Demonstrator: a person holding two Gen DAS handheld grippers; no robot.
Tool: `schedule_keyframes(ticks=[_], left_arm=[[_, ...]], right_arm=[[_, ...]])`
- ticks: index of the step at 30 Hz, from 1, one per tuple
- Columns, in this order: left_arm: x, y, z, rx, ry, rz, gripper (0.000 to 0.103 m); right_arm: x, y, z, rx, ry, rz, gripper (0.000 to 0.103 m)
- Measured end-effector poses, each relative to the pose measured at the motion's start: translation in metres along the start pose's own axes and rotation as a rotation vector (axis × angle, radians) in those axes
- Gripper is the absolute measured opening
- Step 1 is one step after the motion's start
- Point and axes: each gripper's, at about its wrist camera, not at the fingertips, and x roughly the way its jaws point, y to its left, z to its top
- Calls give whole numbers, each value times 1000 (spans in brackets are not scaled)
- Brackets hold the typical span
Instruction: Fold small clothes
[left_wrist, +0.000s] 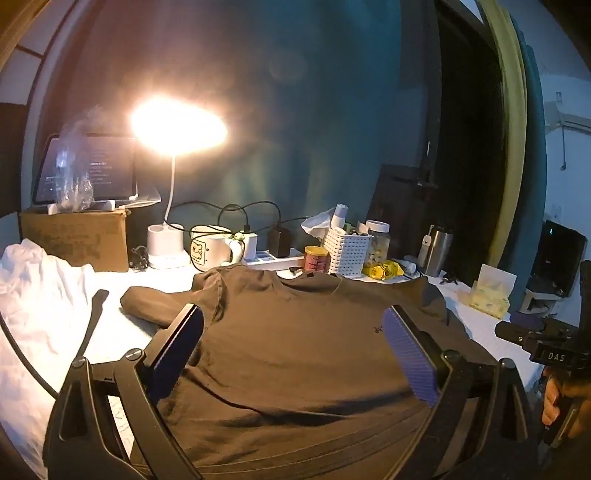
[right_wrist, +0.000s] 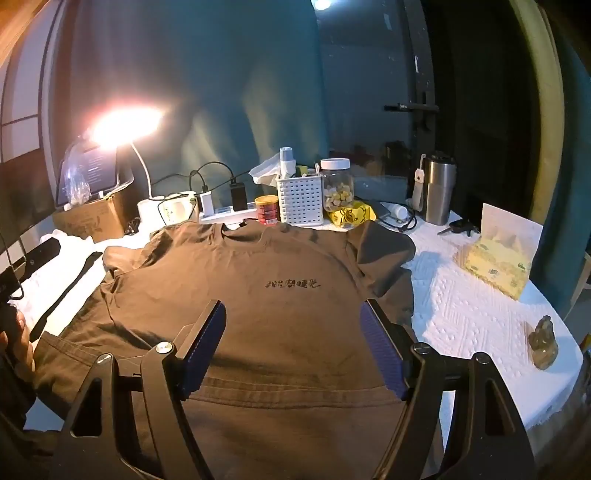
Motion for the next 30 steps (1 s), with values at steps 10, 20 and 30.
schedule_keyframes(ticks=[10, 20, 30], left_arm=[[-4, -2, -1, 16, -16, -4, 97], [-8, -4, -2, 19, -36, -24, 97], [-10, -4, -2, 23, -47, 2, 97]], right_arm=[[0, -3, -1, 2, 1, -1, 78], [0, -3, 0, 1, 1, -5, 78], [0, -8, -3, 10, 4, -8, 78]])
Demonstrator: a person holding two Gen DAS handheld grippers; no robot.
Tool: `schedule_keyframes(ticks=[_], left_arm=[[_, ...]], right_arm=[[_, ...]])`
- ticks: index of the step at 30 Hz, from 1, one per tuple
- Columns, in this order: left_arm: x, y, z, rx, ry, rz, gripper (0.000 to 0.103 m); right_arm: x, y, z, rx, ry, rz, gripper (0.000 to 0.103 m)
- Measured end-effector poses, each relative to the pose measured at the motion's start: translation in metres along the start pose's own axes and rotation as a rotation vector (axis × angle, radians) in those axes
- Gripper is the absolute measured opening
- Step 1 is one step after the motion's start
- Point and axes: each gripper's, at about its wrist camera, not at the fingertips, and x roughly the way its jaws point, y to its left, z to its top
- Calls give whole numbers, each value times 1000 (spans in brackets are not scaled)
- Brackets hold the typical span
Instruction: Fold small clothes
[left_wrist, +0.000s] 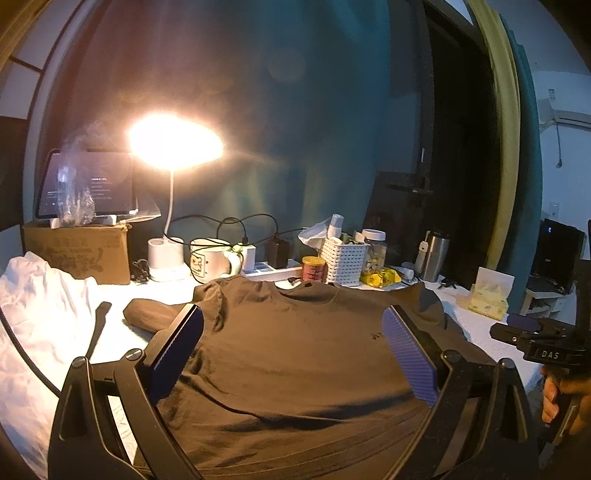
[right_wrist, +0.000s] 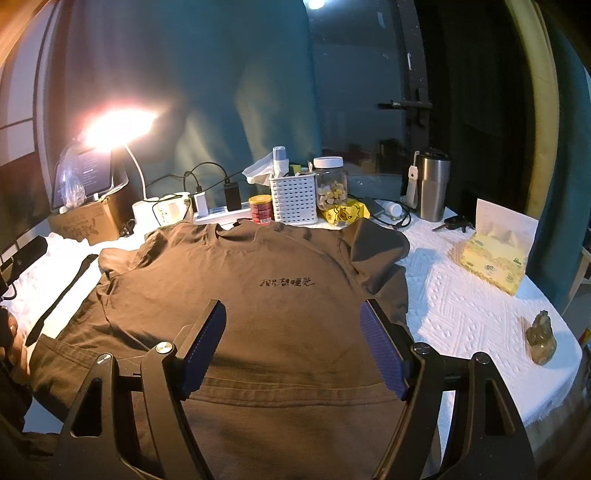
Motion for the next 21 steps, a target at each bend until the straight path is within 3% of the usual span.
schedule_keyframes(ticks=[21], left_arm=[[0, 1, 1, 8, 1, 6, 97]], right_arm=[[-2, -2, 0, 2, -7, -2, 78]])
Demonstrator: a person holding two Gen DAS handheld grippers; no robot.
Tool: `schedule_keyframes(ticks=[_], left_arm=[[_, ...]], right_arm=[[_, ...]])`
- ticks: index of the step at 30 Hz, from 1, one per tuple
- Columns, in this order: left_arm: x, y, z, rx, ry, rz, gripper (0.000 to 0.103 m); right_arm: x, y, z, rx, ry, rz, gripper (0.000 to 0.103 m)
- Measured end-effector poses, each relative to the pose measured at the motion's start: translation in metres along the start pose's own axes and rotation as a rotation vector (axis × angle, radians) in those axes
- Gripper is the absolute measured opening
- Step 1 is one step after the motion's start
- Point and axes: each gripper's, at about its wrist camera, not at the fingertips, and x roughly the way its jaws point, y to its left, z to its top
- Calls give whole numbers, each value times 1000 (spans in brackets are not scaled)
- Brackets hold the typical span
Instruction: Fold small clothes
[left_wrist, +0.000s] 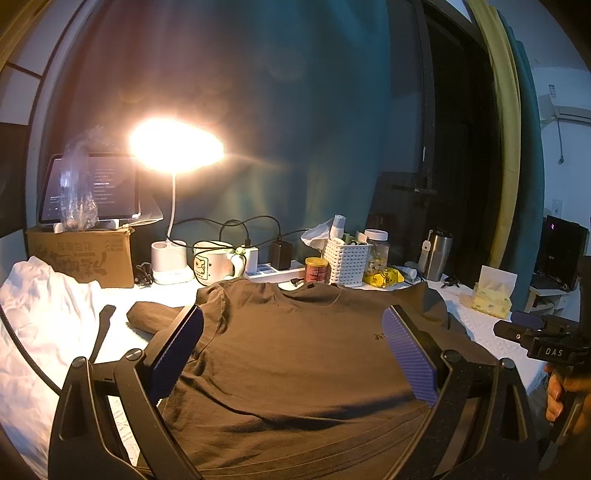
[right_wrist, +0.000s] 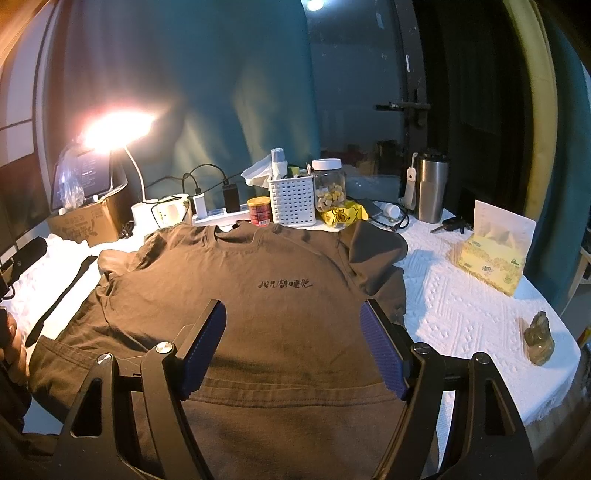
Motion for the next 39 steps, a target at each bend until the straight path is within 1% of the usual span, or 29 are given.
schedule_keyframes(ticks=[28, 31, 39], left_arm=[[0, -4, 2, 2, 8, 0, 97], [5, -6, 4, 3, 14, 3, 97], [31, -11, 12, 9, 59, 3, 97]], right_arm=[[0, -1, 1, 3, 2, -2, 78], [3, -6, 3, 10, 7, -3, 78], [24, -19, 12, 29, 32, -16, 78]])
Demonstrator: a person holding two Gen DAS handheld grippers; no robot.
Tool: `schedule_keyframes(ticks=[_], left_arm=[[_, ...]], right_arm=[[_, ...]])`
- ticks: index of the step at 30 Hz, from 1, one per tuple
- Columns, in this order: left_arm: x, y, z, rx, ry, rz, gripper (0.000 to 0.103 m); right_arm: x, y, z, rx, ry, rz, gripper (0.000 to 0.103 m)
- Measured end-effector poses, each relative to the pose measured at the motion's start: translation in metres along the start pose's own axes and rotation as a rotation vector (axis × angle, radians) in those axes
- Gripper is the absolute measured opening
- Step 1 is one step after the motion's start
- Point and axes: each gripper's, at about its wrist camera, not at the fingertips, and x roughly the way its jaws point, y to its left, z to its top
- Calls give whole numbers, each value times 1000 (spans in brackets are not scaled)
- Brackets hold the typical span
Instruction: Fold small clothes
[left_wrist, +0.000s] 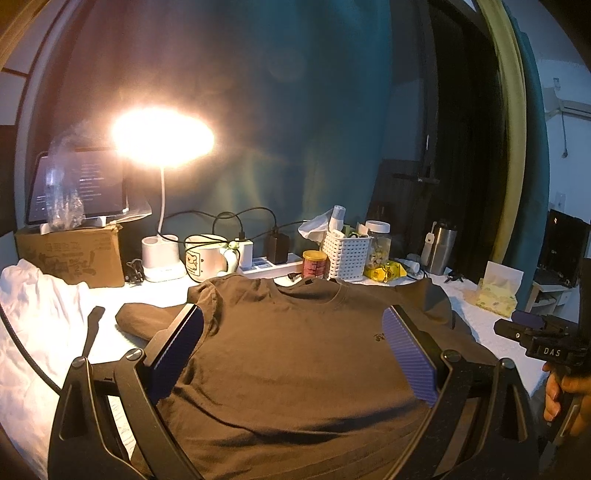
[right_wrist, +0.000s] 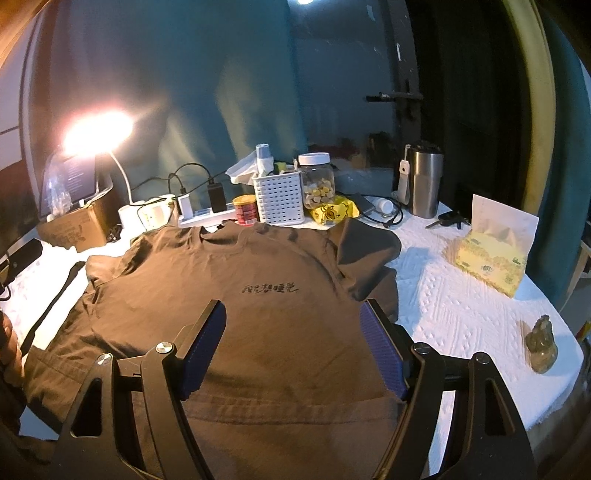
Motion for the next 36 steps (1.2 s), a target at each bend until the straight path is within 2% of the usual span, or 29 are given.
schedule_keyframes(ticks=[6, 16, 36], left_arm=[[21, -5, 7, 8, 36, 3, 97], [52, -14, 19, 13, 83, 56, 97], [131, -12, 20, -58, 224, 170, 97]], right_arm=[[17, -15, 8, 20, 18, -11, 78], [54, -49, 30, 36, 51, -19, 78], [150, -124, 58, 54, 154, -48, 78]])
